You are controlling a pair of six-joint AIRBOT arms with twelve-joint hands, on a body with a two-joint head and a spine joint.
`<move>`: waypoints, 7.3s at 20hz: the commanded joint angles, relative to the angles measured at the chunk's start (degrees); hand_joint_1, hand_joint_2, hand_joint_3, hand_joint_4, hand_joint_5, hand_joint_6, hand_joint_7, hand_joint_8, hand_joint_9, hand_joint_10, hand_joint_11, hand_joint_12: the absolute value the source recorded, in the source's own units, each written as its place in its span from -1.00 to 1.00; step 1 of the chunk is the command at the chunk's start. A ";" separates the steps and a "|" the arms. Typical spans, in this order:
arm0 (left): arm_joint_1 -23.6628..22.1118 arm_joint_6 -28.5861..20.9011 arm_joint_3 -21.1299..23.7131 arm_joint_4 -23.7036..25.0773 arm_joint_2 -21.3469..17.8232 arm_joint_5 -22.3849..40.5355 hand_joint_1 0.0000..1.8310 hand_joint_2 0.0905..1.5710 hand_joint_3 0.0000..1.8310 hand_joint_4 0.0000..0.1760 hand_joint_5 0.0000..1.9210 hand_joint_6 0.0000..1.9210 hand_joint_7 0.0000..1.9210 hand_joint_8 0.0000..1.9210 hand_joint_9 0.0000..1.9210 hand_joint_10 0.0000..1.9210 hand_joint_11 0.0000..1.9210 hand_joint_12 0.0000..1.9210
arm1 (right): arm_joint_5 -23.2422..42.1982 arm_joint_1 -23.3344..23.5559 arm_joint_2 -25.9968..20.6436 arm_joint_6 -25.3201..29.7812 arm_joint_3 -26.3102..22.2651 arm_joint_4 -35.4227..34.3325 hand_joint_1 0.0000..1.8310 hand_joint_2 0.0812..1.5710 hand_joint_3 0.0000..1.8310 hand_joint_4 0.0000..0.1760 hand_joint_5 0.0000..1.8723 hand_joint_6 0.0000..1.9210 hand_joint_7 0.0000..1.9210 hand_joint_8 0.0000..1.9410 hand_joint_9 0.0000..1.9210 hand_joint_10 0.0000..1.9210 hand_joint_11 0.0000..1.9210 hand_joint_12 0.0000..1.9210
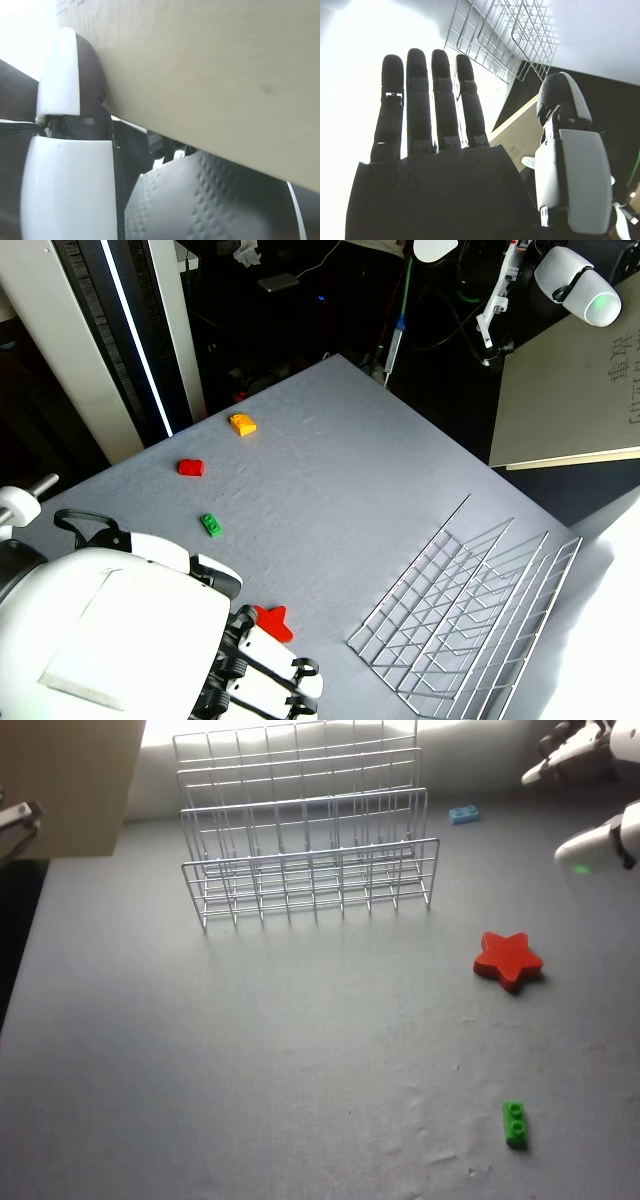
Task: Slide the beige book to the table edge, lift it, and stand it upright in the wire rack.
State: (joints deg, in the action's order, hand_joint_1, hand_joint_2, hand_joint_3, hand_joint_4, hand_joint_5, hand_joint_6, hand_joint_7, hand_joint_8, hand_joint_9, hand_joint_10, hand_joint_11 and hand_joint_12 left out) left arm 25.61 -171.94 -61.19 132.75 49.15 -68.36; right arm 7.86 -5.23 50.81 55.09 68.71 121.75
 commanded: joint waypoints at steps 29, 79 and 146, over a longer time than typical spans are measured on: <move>1.31 -0.92 3.02 12.15 3.53 -16.93 0.61 0.54 -1.00 -1.00 -0.28 0.38 -0.42 0.42 -0.29 0.45 -0.28 0.73 | -3.13 -2.50 -3.33 12.28 0.67 -0.54 -0.73 0.44 -1.00 -1.00 -0.55 -1.00 -0.58 -1.00 -0.58 -1.00 -1.00 0.14; -0.53 -0.92 1.38 11.25 7.88 -11.62 0.61 0.52 -1.00 -1.00 -0.27 0.36 -0.38 0.39 -0.28 0.42 -0.24 0.67 | -4.08 -3.67 -4.12 10.80 1.54 -0.54 -0.71 0.44 -1.00 -1.00 -0.60 -1.00 -0.61 -1.00 -0.61 -1.00 -1.00 0.09; -7.47 4.58 -5.99 8.94 8.74 11.58 0.61 0.53 -1.00 -1.00 -0.27 0.35 -0.39 0.39 -0.28 0.44 -0.24 0.70 | -0.96 -5.24 -4.20 11.48 1.53 -0.53 -0.72 0.44 -1.00 -1.00 -0.59 -0.99 -0.60 -0.99 -0.60 -0.99 -1.00 0.09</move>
State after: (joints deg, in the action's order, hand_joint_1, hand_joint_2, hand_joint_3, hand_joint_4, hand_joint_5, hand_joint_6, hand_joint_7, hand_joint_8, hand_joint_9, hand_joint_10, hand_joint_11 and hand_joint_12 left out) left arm 18.28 -165.97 -66.85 138.69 58.46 -51.83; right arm 10.20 -11.00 47.11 66.19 70.04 122.08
